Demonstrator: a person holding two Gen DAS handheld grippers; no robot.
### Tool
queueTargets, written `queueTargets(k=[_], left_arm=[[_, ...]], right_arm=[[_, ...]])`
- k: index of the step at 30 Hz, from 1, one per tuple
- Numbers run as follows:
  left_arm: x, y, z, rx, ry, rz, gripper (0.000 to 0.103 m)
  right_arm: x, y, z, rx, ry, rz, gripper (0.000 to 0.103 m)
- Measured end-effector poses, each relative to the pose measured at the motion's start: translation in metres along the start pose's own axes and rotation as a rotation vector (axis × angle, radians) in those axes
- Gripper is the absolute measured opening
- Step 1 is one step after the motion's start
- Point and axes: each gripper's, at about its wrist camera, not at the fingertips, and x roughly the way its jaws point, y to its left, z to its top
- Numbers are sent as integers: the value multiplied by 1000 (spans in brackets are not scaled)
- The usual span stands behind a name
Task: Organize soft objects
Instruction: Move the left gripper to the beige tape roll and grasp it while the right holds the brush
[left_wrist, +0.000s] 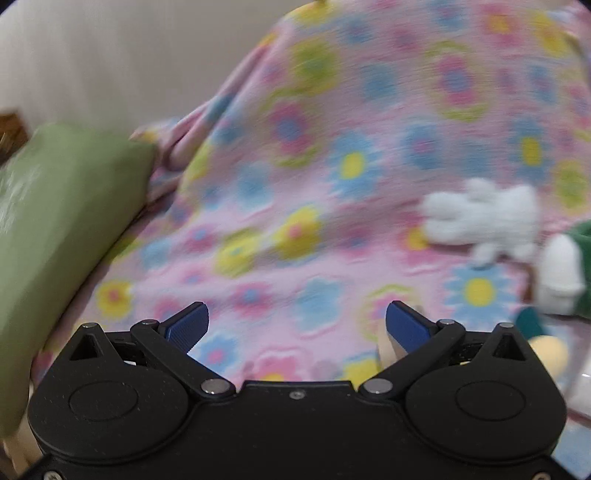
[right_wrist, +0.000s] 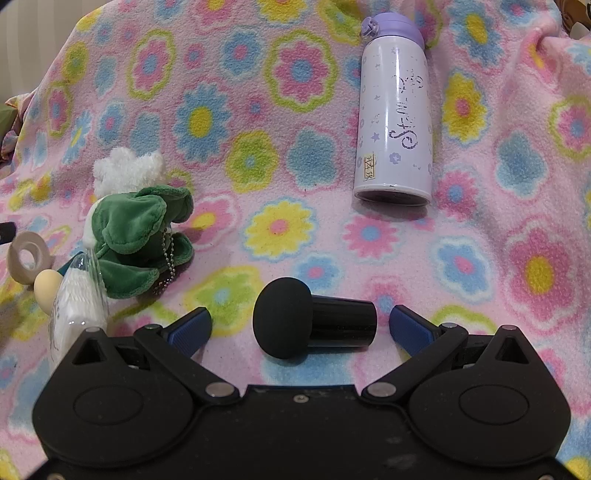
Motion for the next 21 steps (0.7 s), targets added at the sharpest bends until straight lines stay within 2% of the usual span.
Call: queueTargets(k=[2, 4, 7, 9, 11, 13, 16, 21], left_arm=[[9, 17, 0, -78, 73, -2, 99], [13, 31, -4, -162, 110, -21, 99], [10, 43, -12, -244, 115, -63, 98], [3, 42, -16, -260, 95, -77, 98], [-4, 39, -16, -251, 64, -120, 99], [-5, 28, -14, -197, 47, -151, 99], [-1, 11, -13, -122, 48, -162, 99], [12, -5, -11, -79, 77, -196, 99]], right_arm=[[0, 0, 0, 1, -1, 0, 103], [0, 0, 0, 1, -1, 0, 103], [0, 0, 0, 0, -1, 0, 103], [0, 0, 0, 0, -1, 0, 103], [0, 0, 0, 0, -1, 0, 103], [0, 0, 0, 1, -1, 0, 103], [0, 0, 0, 1, -2, 1, 103], [0, 0, 0, 1, -3, 2, 103]])
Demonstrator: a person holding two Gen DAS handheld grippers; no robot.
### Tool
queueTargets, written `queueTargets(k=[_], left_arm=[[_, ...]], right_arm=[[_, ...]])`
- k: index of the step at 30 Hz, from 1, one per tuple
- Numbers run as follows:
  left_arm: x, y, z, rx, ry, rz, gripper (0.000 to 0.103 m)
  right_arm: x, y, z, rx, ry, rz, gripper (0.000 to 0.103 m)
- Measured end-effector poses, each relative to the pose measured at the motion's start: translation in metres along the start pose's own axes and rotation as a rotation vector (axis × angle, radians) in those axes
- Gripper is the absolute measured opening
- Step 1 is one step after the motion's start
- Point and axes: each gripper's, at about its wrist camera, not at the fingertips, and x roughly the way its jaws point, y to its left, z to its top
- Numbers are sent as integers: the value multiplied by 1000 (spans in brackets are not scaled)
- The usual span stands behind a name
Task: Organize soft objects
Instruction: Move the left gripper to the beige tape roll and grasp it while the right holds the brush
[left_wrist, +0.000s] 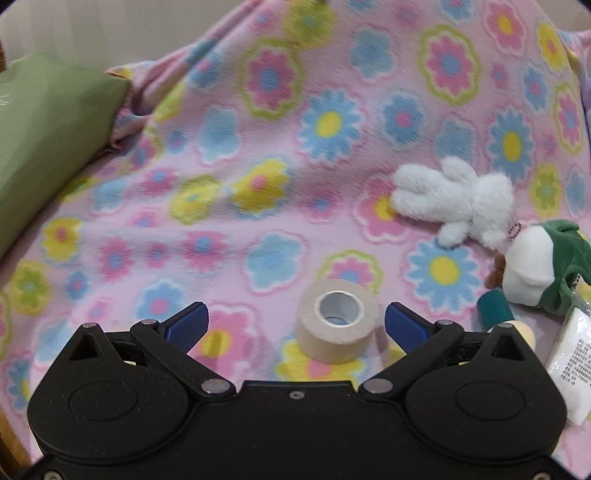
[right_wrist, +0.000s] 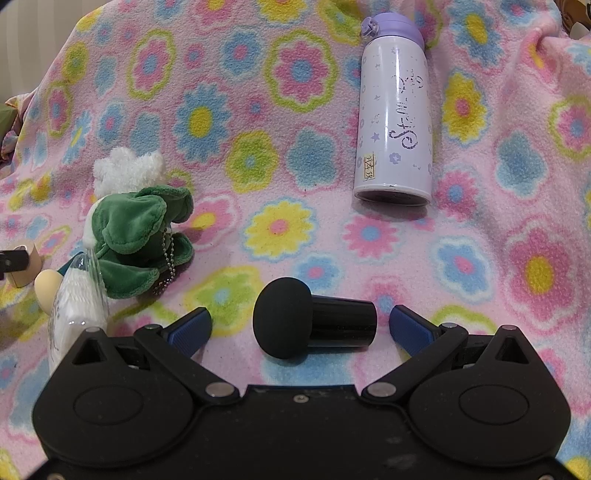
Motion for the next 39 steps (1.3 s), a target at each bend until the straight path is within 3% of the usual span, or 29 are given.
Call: queueTargets(k=[7, 14, 21, 29, 31, 39], left_arm=[[16, -17, -2, 87, -21, -22, 99], [30, 2, -10, -45, -1, -133, 100], [29, -1, -12, -48, -18, -137, 98], [27, 0, -13, -46, -45, -156, 84], [25, 1, -13, -44, -58, -158, 72], [23, 4, -14, -69, -81, -136, 52]], right_arm=[[-2, -3, -1, 20, -14, 14, 103], [-2, -4, -2, 28, -18, 17, 103], [-2, -2, -2, 23, -20, 11, 103], [-1, -3, -2, 27, -23, 14, 103], [-1, -4, -2, 35, -26, 18, 103], [-2, -4, -3, 49, -33, 20, 103]])
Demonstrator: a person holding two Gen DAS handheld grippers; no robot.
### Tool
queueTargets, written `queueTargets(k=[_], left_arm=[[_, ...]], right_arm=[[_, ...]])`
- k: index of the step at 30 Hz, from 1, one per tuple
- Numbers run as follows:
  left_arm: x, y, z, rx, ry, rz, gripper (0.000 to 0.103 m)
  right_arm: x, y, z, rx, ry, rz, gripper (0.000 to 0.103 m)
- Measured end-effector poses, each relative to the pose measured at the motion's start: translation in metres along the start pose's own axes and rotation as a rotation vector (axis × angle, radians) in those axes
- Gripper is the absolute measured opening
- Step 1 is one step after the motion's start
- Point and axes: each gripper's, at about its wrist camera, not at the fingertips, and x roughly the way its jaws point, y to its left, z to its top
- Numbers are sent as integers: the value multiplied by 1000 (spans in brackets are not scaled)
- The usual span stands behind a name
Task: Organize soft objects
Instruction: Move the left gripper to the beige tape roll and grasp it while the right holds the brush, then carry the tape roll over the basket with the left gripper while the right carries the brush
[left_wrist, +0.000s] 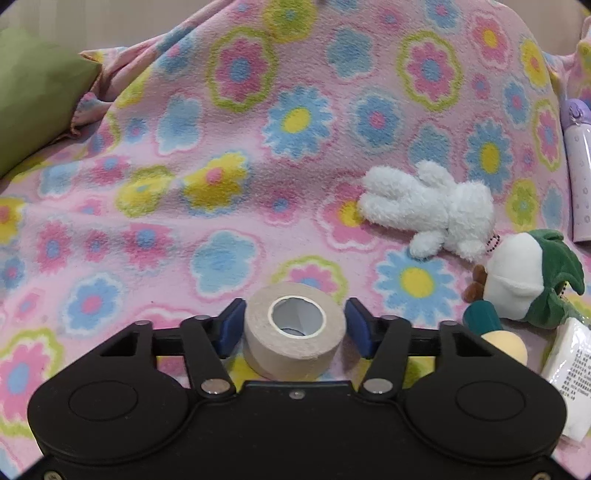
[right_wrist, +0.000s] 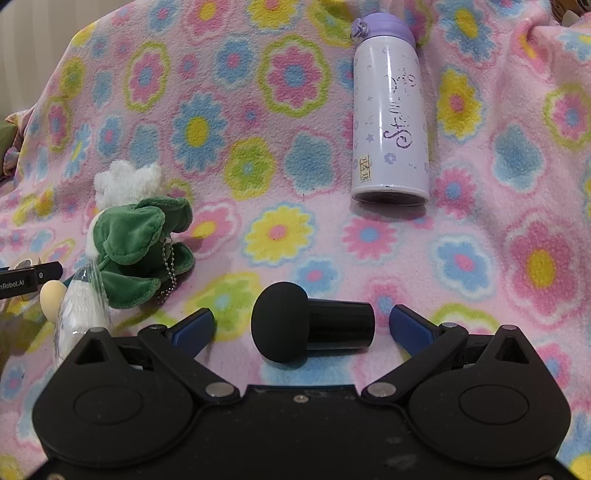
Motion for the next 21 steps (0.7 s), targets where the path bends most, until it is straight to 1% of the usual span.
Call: queueTargets(k=[2, 4, 5, 7, 10, 12, 21], left_arm=[[0, 1, 0, -6, -1, 4, 51], [0, 1, 0, -5, -1, 7, 51], [1, 0, 0, -5, -1, 8, 51], [1, 0, 0, -4, 0, 8, 51], [1, 0, 0, -4, -1, 9, 51], [1, 0, 0, -4, -1, 10, 51], [2, 0, 0, 1, 2, 17, 51]], right_arm=[[-2, -1, -1, 14, -12, -2, 99], [-6, -4, -3, 38, -41, -17, 82], [-7, -6, -4, 53, -54, -20, 79], [-8, -6, -4, 57, -61, -29, 70], [-8, -4, -5, 41, -69, -39, 60], [-9, -4, -5, 43, -72, -37, 58], [-9, -5, -6, 51, -76, -32, 58]])
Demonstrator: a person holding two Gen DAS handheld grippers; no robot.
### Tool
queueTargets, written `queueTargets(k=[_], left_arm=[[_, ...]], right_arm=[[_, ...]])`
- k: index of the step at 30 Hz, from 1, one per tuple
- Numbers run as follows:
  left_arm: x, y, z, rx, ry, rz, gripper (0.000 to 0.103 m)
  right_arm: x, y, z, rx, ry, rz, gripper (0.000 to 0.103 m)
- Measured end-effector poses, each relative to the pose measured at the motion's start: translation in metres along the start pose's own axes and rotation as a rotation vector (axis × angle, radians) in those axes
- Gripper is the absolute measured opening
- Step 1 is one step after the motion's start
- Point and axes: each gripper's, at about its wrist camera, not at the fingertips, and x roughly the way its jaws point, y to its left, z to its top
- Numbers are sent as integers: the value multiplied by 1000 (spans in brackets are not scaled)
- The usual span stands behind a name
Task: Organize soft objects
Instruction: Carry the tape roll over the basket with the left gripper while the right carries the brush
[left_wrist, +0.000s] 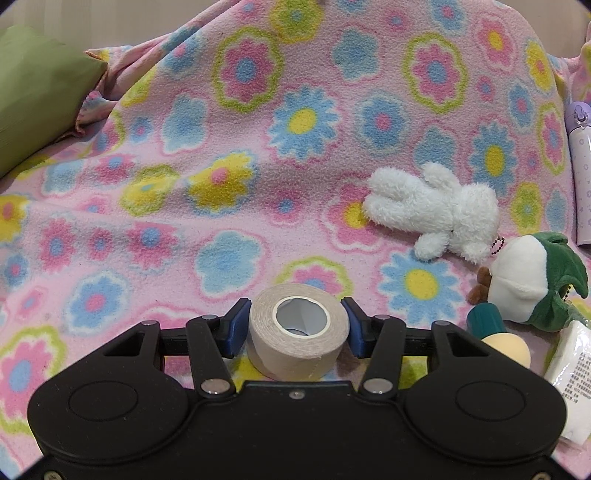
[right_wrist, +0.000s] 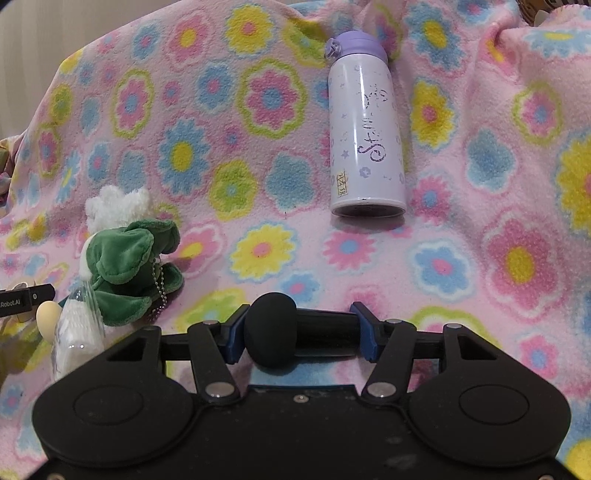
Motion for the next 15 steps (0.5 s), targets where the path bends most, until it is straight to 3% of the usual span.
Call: queueTargets(k=[10, 15], left_arm=[[-1, -1, 1, 16, 8, 20, 49], [-15, -1, 7, -6, 63, 12, 49]], right_arm=[[0, -3, 0, 23, -4, 17, 57], [0, 0, 7, -8, 38, 5, 57]])
